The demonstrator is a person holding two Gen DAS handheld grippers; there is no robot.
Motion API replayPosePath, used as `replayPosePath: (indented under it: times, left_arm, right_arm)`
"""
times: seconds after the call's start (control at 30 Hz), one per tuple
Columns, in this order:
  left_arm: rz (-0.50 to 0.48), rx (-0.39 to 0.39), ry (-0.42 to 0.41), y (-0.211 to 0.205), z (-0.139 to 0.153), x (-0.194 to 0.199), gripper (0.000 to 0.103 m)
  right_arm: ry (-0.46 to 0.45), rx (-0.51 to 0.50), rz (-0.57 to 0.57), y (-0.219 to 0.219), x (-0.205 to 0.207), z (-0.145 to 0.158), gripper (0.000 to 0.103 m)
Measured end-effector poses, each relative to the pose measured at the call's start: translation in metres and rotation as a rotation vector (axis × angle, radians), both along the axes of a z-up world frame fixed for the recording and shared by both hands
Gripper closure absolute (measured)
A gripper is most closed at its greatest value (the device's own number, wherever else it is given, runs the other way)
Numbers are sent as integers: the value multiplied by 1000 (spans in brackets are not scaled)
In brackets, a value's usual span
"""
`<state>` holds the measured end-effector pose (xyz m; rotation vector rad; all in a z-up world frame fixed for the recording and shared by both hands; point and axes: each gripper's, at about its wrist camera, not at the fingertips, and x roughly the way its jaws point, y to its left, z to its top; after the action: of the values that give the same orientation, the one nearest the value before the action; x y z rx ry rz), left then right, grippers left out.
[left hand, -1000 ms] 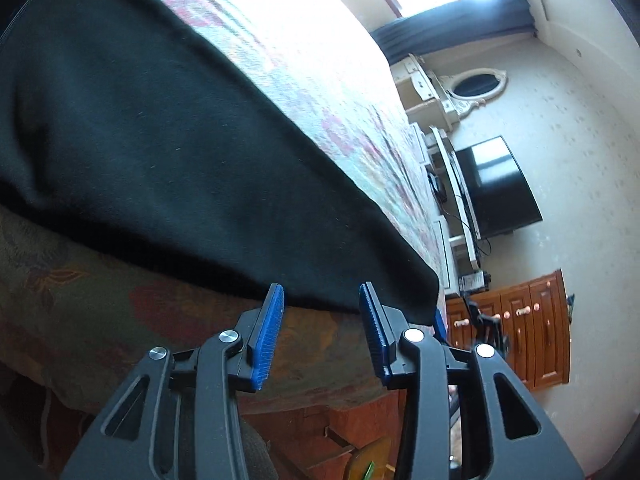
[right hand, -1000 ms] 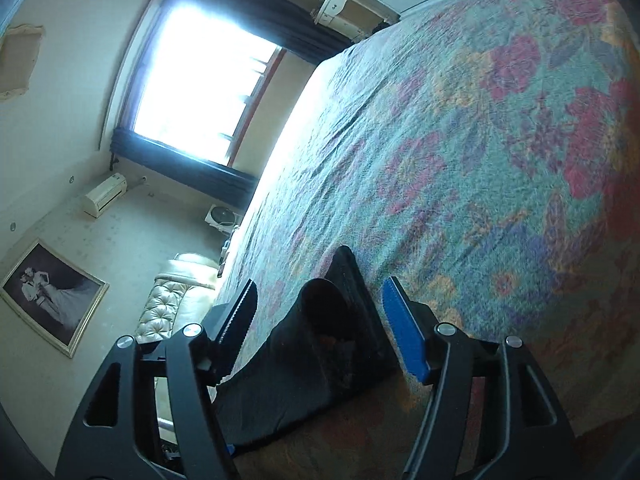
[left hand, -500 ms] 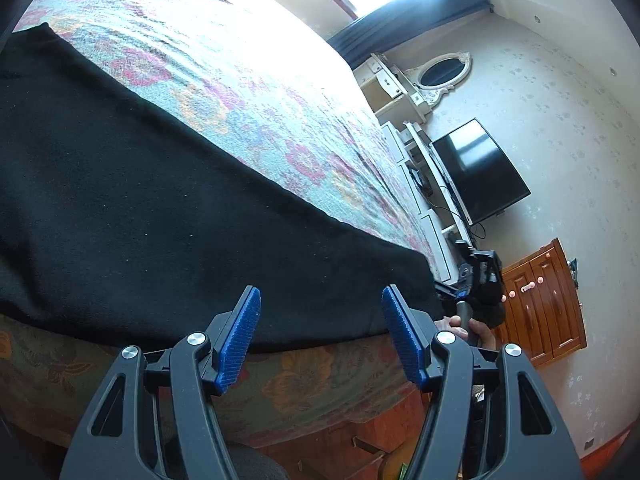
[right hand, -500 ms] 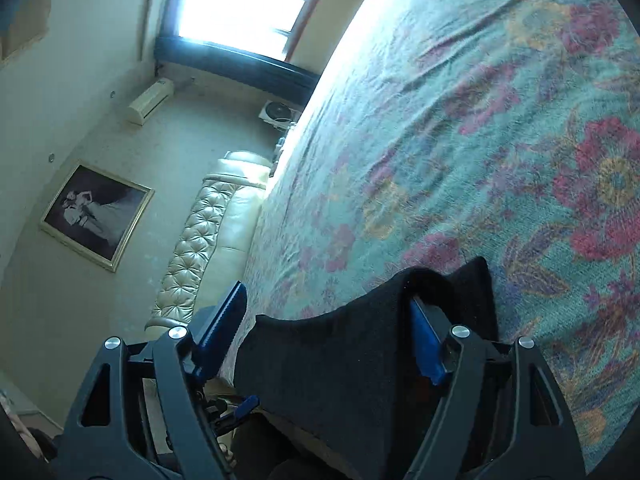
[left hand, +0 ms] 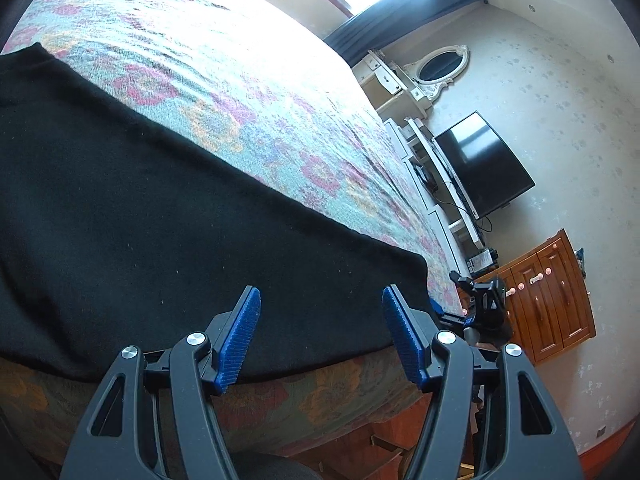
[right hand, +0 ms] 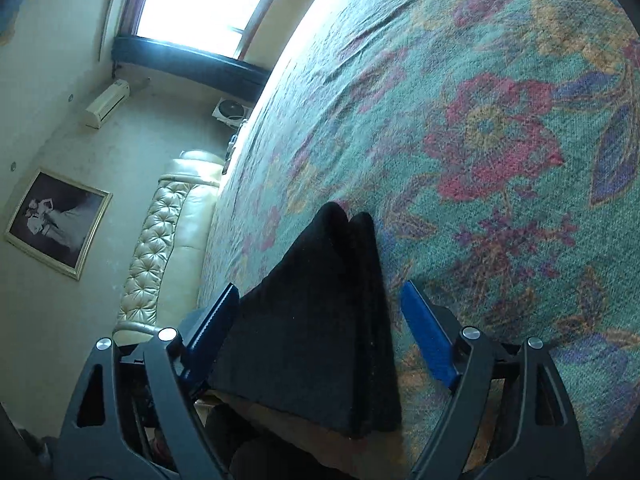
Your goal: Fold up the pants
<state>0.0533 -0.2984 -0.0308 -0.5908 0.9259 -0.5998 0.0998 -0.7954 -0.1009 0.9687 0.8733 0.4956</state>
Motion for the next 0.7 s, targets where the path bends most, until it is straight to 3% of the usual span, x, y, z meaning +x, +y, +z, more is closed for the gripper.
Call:
replayPosePath:
  times: [0.03, 0.07, 0.23, 0.33, 0.43, 0.53, 0.57, 0.6, 0.67, 0.7]
  left_arm:
    - [-26, -9, -2, 2, 1, 6, 19]
    - [-46, -12, 3, 8, 1, 10, 17]
    - [10, 88, 158, 53, -12, 34, 16]
    - [124, 59, 245, 101, -19, 43, 16]
    - [216, 40, 271, 154, -18, 45, 16]
    - [259, 109, 230, 206, -8, 44, 16]
    - [266, 141, 209, 222, -4, 43, 16]
    - [276, 185, 188, 239, -1, 41, 16]
    - [282, 275, 170, 272, 2, 38, 16]
    - [281, 308, 172, 288, 3, 37, 16]
  right_arm:
    - [-2, 1, 32, 3, 0, 0, 18]
    - [-2, -11, 53, 7, 1, 1, 15]
    - [18, -12, 58, 17, 28, 3, 9]
    - [47, -106, 132, 39, 46, 9, 8]
    - [87, -162, 207, 58, 49, 13, 7]
    - [119, -203, 235, 72, 46, 17, 12]
    - [142, -257, 227, 75, 44, 17, 26]
    - [175, -296, 198, 75, 41, 16, 52]
    - [220, -286, 134, 65, 33, 11, 83]
    - [216, -286, 117, 65, 30, 13, 85]
